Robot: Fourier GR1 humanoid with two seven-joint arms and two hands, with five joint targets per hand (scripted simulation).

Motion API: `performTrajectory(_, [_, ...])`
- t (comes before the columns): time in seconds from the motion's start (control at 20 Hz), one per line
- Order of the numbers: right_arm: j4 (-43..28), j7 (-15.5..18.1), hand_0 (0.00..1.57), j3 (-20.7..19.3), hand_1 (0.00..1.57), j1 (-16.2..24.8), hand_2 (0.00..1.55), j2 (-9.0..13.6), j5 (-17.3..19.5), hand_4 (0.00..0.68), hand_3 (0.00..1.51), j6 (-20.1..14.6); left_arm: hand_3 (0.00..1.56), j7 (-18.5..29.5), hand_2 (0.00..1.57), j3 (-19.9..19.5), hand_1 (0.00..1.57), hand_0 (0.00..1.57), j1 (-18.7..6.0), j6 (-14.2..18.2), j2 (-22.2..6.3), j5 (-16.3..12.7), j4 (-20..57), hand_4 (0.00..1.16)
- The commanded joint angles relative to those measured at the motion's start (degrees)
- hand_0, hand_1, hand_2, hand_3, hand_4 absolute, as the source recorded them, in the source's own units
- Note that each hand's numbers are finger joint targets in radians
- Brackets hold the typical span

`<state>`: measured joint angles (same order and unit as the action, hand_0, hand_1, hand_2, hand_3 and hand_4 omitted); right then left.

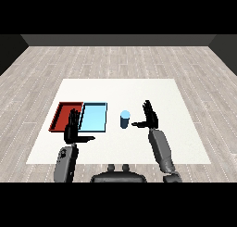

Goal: Pick the blue can and put it in the blue box

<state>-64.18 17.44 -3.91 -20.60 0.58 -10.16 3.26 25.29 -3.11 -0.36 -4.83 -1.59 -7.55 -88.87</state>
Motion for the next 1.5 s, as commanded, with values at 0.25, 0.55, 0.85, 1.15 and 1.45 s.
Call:
performTrajectory(0.25, [3.3,-2.5,0.00,3.4,0.00,-2.7,0.00,-0.6,-3.1,0.000,0.00,-4.1,0.00,2.2,0.00,-2.8,0.00,0.00,0.1,-3.3,-1.9,-3.8,2.2,0.00])
performTrajectory(0.55, [16.3,8.6,0.00,6.8,0.00,-5.8,0.00,-0.6,-7.4,0.000,0.00,-5.5,0.00,1.0,0.00,-2.2,0.00,0.00,0.3,-2.3,-1.8,-3.0,-1.0,0.00])
performTrajectory(0.85, [14.3,5.8,0.00,13.6,0.00,-7.0,0.00,-0.6,-13.1,0.000,0.00,-10.5,0.00,-0.3,0.00,-1.1,0.00,0.00,1.0,0.0,-1.0,-1.4,-3.2,0.00])
performTrajectory(1.15, [16.9,8.0,0.00,14.4,0.00,-7.2,0.00,-0.6,-13.1,0.000,0.00,-9.1,0.00,3.9,0.00,-1.7,0.00,0.00,-3.4,1.0,-0.3,0.0,3.9,0.00])
performTrajectory(1.45, [16.4,6.8,0.00,11.9,0.00,-6.6,0.00,-0.4,-11.6,0.000,0.00,-6.5,0.00,0.2,0.00,0.7,0.00,0.00,0.2,2.0,1.0,0.0,-2.6,0.00])
